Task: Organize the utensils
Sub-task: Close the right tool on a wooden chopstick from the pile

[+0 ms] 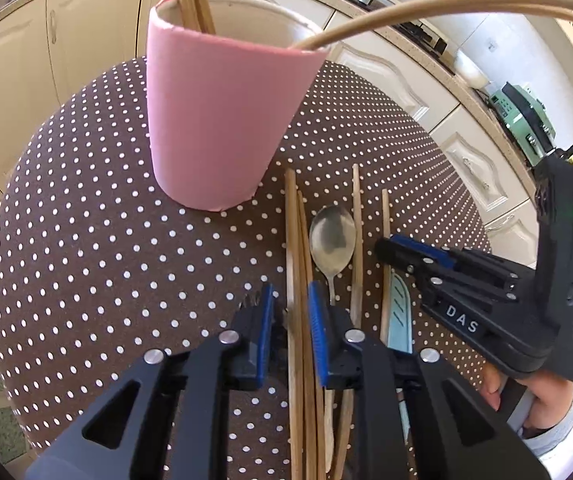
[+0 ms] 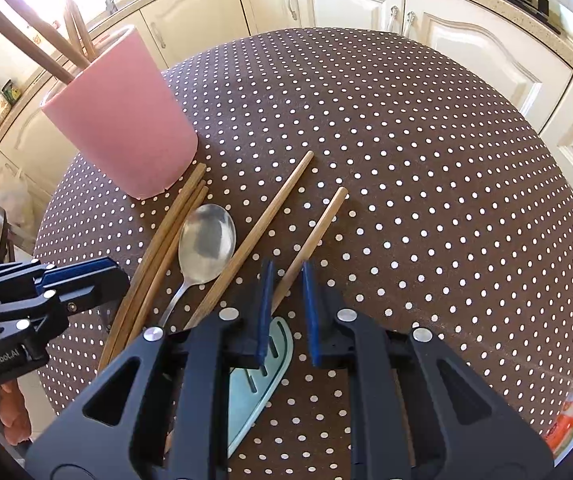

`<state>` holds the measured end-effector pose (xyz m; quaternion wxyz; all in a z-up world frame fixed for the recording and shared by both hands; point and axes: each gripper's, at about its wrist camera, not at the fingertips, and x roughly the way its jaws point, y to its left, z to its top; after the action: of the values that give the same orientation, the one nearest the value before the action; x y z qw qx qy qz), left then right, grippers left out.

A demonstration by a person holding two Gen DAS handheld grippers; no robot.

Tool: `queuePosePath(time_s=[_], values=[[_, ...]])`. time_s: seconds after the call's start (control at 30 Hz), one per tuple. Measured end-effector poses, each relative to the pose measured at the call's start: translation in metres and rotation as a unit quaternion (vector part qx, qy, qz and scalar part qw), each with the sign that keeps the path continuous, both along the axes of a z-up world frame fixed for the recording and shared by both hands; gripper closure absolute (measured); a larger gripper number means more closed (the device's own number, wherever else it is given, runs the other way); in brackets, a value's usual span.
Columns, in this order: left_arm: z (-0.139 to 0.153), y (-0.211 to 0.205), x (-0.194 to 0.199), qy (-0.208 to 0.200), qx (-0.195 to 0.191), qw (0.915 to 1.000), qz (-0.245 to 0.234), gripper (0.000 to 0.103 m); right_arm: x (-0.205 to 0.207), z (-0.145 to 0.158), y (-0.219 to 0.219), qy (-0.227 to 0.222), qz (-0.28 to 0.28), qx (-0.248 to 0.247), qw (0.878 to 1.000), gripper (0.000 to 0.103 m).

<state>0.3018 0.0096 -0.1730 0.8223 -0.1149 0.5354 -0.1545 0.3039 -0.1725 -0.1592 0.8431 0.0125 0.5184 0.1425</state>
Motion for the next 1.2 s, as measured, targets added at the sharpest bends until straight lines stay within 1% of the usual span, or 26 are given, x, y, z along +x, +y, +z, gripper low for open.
queuePosePath(time_s=[0.37,0.43,0.53,0.63,0.67,0.73,0.9,0.93,1.03,1.2], values=[[-0.003,-0.017,0.012,0.002,0.010,0.9998,-0.019,0.086,-0.002,-0.004,-0.004,0.003,0.002,0.019,1.000,0.088],[0.001,-0.020,0.012,-0.005,0.018,0.9997,-0.013,0.086,-0.001,-0.004,-0.006,0.003,0.003,0.021,1.000,0.088],[0.012,-0.021,0.015,-0.028,0.013,0.9995,-0.008,0.086,0.003,-0.005,-0.008,0.003,0.003,0.025,1.000,0.088],[0.007,-0.025,0.023,-0.015,0.025,0.9995,-0.012,0.086,0.004,-0.006,-0.009,0.002,0.003,0.029,1.000,0.088],[0.003,-0.027,0.026,-0.008,0.024,0.9996,-0.013,0.086,0.004,-0.006,-0.008,0.002,0.002,0.028,1.000,0.088],[-0.001,-0.028,0.029,-0.007,0.023,0.9996,-0.015,0.092,0.004,-0.006,-0.008,0.002,0.002,0.028,1.000,0.088],[-0.009,-0.036,0.037,-0.001,0.016,0.9996,-0.021,0.095,0.005,-0.007,-0.007,0.002,0.002,0.032,0.999,0.088],[-0.009,-0.036,0.037,-0.003,0.014,0.9997,-0.020,0.096,0.005,-0.007,-0.007,0.002,0.002,0.033,0.999,0.088],[-0.009,-0.033,0.034,-0.010,0.012,0.9997,-0.019,0.096,0.006,-0.007,-0.007,-0.001,0.000,0.038,0.999,0.089],[0.002,-0.025,0.021,-0.040,0.007,0.9990,-0.016,0.096,0.003,-0.005,-0.009,-0.008,-0.005,0.052,0.999,0.090]])
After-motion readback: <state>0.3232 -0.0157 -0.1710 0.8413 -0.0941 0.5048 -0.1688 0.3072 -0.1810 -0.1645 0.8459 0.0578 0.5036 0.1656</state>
